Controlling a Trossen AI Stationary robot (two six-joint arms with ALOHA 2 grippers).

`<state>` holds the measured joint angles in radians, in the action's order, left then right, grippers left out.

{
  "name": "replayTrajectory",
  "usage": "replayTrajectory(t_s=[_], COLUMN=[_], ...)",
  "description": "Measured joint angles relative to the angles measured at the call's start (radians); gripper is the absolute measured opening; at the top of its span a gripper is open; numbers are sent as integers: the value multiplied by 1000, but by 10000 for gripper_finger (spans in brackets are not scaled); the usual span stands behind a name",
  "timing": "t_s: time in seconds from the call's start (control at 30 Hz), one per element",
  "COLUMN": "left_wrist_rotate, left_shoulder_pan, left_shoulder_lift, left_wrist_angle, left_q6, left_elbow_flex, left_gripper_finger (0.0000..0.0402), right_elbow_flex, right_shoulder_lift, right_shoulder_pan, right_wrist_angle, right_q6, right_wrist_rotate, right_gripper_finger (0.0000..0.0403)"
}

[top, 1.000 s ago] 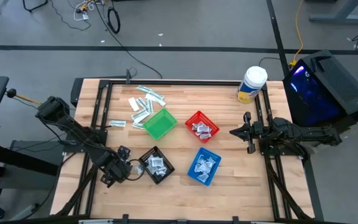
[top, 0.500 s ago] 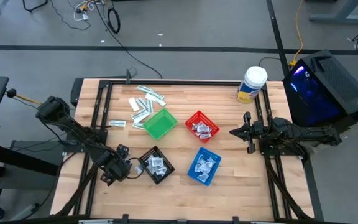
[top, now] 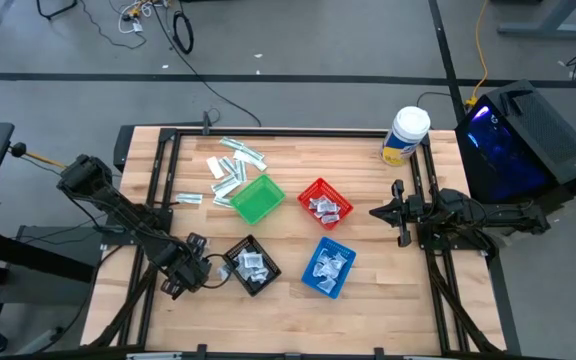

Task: Pick & Place First Aid Supplies
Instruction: Put the black towelette pack into the black bin

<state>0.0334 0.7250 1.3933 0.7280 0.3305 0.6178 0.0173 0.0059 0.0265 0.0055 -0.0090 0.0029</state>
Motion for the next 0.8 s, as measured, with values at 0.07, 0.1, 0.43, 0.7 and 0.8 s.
replayTrajectory(t_s=[0.07, 0.1, 0.43, 0.7, 0.8], left_wrist_rotate=[0, 0, -3, -9, -10], left_shoulder_pan=[0, 0, 0, 0, 0], left_shoulder_lift=[0, 0, 0, 0, 0], left_wrist_angle=[0, 0, 1, 1, 1], left_q6=[0, 0, 0, 0, 9], left_elbow_flex=[0, 0, 0, 0, 0], left_gripper_finger=[256, 250, 242, 240, 235], right_elbow_flex=[0, 0, 0, 0, 0], right_shoulder_lift=[0, 0, 0, 0, 0], right_shoulder_pan=[0, 0, 0, 0, 0], right_wrist_angle=[0, 0, 0, 0, 0], right_q6=[0, 0, 0, 0, 0], right_wrist_rotate=[0, 0, 0, 0, 0], right_gripper_finger=[13, 13, 13, 13, 13])
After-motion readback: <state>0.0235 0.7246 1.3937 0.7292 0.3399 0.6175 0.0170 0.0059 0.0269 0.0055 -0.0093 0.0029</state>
